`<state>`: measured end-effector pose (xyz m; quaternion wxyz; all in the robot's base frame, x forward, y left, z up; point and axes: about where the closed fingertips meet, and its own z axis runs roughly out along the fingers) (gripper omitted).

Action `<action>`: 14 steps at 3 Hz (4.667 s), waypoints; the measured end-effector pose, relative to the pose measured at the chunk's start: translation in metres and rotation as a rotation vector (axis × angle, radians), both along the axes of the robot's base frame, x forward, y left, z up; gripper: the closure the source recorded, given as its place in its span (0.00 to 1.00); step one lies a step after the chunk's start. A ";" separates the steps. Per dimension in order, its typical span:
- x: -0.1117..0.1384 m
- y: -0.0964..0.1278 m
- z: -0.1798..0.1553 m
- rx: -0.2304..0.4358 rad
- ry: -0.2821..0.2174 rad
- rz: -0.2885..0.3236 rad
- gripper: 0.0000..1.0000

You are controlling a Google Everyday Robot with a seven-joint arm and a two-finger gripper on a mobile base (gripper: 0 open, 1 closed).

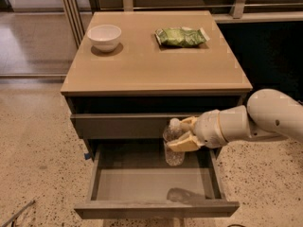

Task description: Pick water bottle from middle drawer and place on counter

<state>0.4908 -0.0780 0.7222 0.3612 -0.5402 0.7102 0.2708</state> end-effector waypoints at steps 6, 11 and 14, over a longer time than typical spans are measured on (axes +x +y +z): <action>0.021 -0.003 0.182 0.056 -0.049 -0.023 1.00; 0.156 0.025 0.224 0.094 -0.066 -0.054 1.00; 0.179 0.028 0.202 0.101 0.009 -0.081 0.81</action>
Offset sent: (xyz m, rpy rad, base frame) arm -0.0030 0.0019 0.0225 -0.0283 -0.0321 0.0025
